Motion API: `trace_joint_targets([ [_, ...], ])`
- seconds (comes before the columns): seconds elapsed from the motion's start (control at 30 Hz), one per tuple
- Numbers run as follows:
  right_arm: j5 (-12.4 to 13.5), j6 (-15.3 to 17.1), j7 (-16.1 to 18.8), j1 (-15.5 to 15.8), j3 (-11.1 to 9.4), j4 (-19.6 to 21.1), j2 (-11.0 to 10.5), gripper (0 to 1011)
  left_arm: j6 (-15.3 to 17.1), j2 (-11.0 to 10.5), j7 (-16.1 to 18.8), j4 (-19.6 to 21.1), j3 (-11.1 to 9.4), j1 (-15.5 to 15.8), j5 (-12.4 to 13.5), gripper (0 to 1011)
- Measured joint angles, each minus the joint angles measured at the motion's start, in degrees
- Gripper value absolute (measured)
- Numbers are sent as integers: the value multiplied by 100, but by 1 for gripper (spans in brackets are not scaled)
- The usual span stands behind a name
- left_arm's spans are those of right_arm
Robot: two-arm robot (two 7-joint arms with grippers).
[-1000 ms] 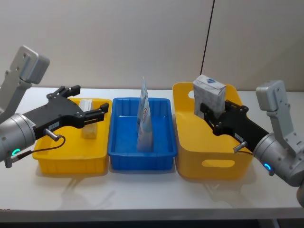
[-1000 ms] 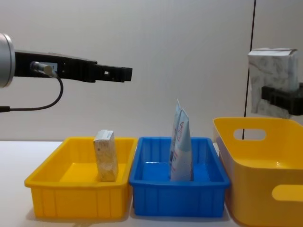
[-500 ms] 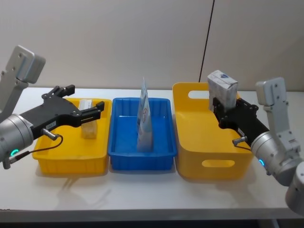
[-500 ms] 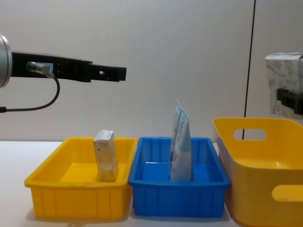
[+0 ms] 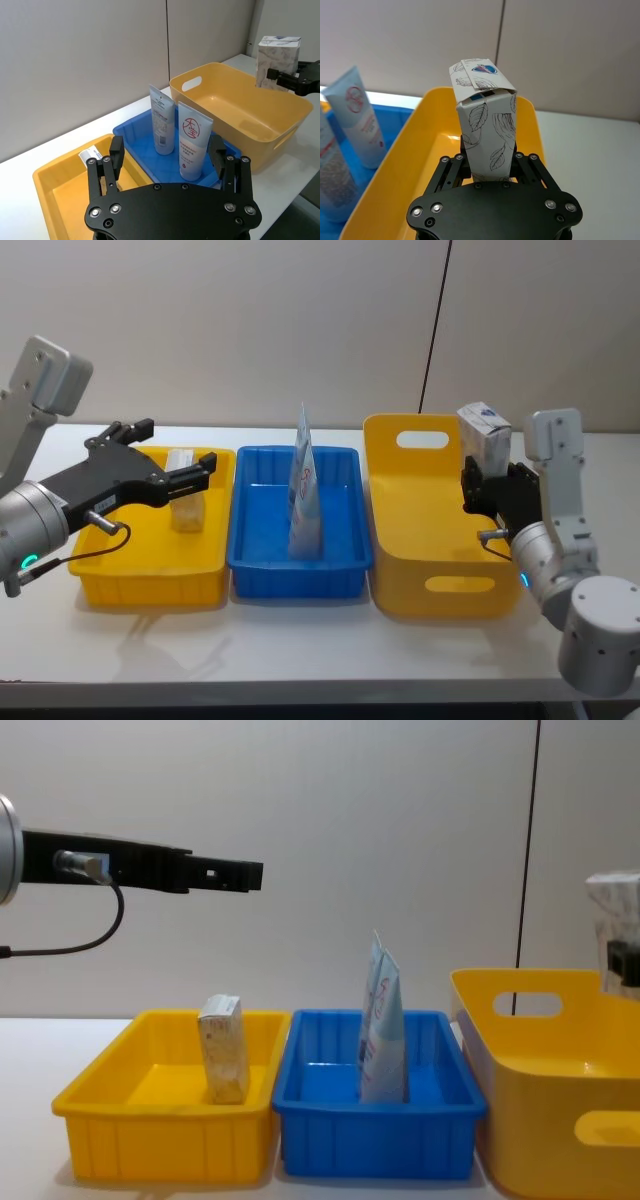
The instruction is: Bimanual collaborative sorting of washing and personal care products
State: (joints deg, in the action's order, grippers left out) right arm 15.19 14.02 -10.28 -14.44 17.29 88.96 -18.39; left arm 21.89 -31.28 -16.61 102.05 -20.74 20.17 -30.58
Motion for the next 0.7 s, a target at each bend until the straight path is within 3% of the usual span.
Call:
trace_joint_targets([
  [0.1, -77, 151, -252, -42, 3, -96, 173, 347, 3, 2, 10, 2, 3, -4, 0, 1001],
  [0.37, -166, 330, -541, -85, 7, -193, 361, 368, 8, 4, 21, 6, 7, -8, 0, 1001],
  [0.7, -240, 464, -767, -119, 12, -277, 512, 724, 8, 5, 29, 10, 10, -12, 1, 1001],
])
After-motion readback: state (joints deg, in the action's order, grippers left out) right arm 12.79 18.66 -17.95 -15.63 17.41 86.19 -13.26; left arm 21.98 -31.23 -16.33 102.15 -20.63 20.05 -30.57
